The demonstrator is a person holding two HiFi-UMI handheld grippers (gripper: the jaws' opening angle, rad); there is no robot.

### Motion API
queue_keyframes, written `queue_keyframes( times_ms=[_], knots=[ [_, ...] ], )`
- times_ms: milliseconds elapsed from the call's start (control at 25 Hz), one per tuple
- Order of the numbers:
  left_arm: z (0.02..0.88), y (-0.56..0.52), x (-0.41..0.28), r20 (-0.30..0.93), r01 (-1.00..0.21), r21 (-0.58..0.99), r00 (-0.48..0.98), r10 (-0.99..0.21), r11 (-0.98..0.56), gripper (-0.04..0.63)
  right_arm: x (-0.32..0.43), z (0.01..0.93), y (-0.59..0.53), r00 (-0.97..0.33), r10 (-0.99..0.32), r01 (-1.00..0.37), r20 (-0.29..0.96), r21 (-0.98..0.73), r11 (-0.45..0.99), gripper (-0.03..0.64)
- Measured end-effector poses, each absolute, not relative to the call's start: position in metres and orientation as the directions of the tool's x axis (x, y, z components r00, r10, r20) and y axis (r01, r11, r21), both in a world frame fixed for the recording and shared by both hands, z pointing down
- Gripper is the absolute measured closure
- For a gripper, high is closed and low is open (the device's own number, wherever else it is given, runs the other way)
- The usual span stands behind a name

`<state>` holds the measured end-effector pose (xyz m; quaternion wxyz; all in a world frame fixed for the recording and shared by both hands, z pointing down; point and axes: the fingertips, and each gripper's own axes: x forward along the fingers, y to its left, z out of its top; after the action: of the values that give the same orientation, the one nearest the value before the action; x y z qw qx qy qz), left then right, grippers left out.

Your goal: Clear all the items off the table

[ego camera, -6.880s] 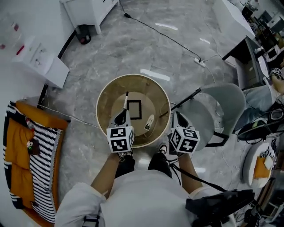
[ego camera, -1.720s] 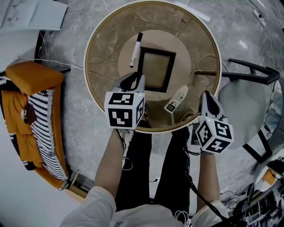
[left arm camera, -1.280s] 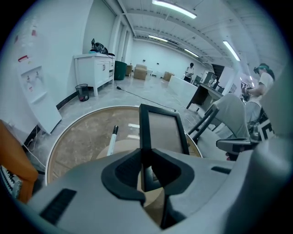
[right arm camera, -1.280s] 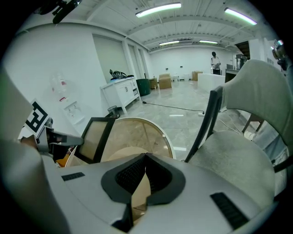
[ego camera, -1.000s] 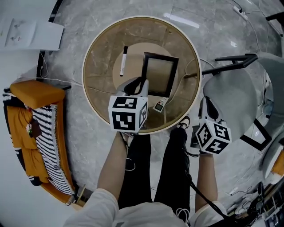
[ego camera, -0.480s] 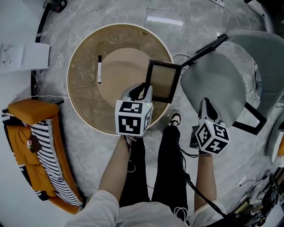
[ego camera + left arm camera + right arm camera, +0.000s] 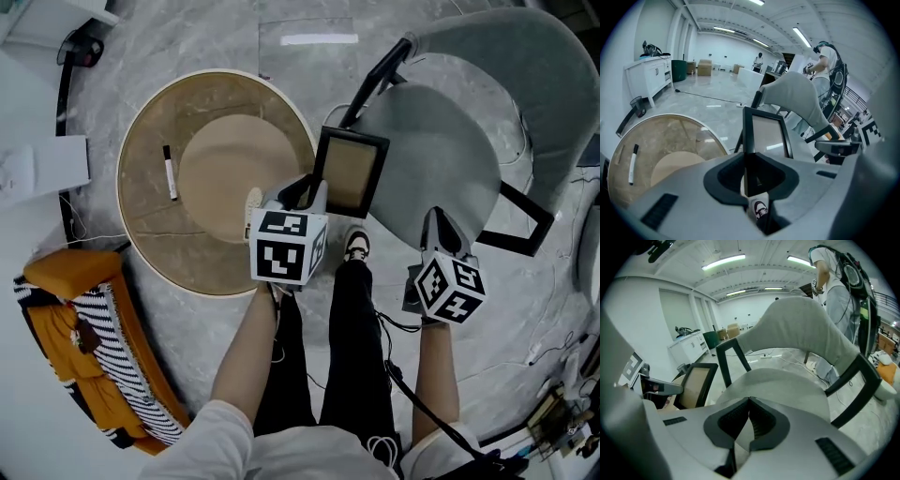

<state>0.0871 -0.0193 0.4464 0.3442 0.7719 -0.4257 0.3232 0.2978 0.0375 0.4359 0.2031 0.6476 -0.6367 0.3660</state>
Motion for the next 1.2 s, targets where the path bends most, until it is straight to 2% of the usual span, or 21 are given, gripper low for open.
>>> queue_keyframes(
  times_ms=[360,760,1200],
  knots=[
    [0.469,-0.027,0.162,0.814,-0.834,0.287,0.472,-0.338,-0.471,0.521,0.358,0.446,0.042,-0.018,-0.667,-0.961,0.745,-0.197,-0.194,0.594],
    [0.505,-0.049,0.215,0.843,-0.81,0.272,0.461,-0.276,-0.52,0.52,0.392,0.473,0.021,-0.025,-0.652,-0.956,0.758,-0.21,-0.207,0.594],
    [0.551,-0.081,0.248,0.871,-0.838,0.273,0.424,-0.248,-0.472,0.52,0.429,0.506,-0.01,-0.032,-0.632,-0.957,0.774,-0.207,-0.205,0.594]
  ],
)
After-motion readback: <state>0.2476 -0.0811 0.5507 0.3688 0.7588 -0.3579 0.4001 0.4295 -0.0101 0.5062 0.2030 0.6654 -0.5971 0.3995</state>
